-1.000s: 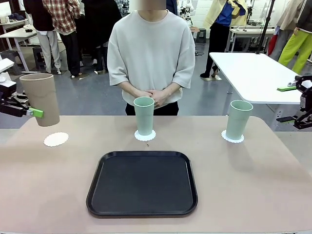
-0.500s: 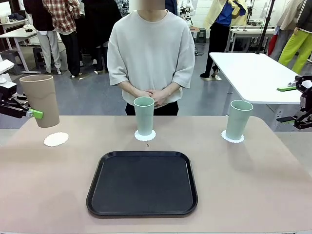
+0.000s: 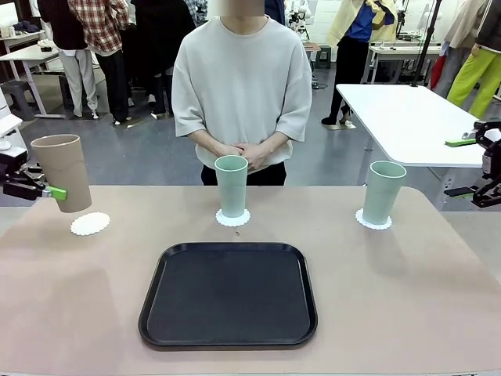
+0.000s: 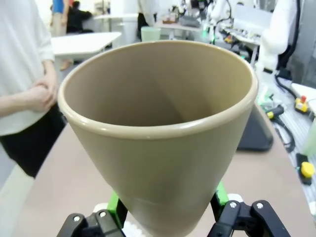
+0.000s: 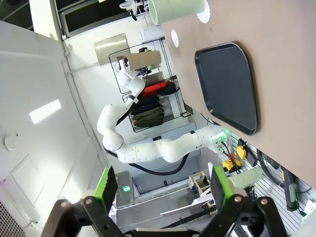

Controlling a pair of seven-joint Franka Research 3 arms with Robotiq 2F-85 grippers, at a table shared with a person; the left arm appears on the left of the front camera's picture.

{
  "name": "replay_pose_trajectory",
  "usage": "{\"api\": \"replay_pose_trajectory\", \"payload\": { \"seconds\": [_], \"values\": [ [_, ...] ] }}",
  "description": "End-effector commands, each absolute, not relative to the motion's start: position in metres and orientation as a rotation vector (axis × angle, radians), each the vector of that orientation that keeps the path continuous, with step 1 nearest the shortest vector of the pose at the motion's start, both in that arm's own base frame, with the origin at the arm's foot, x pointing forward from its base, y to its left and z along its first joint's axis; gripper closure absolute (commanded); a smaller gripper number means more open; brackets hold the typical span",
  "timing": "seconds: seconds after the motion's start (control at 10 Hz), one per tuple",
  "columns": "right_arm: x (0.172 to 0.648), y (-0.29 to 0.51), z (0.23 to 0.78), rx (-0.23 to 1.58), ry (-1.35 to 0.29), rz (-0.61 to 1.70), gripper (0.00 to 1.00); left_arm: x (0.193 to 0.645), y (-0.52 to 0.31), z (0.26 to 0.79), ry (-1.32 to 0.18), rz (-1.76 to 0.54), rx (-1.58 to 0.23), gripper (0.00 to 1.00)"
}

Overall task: Place coasters on the table and set cups on them.
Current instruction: Take one Reusable plastic cup from the Flat Tray and place it on a coaster set by the human.

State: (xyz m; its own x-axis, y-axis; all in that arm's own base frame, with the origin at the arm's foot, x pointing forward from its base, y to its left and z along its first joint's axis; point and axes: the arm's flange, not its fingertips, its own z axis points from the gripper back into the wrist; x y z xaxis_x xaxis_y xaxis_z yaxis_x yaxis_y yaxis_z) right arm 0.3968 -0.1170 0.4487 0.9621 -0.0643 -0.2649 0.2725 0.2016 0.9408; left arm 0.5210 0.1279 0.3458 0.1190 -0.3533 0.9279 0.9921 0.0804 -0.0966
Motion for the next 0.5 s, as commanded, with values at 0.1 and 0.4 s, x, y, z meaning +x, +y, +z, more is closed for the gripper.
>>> {"api": "replay_pose_trajectory", "payload": {
  "seconds": [0.1, 0.4],
  "values": [
    [0.398, -0.116, 0.449, 1.372, 0.179, -0.237, 0.00, 0.552, 0.147, 0.323, -0.952, -1.303, -0.930, 0.19],
    [0.398, -0.116, 0.449, 1.372, 0.179, -0.237, 0.00, 0.564, 0.150, 0.288, -0.977, -1.316, -0.888, 0.19]
  ]
}}
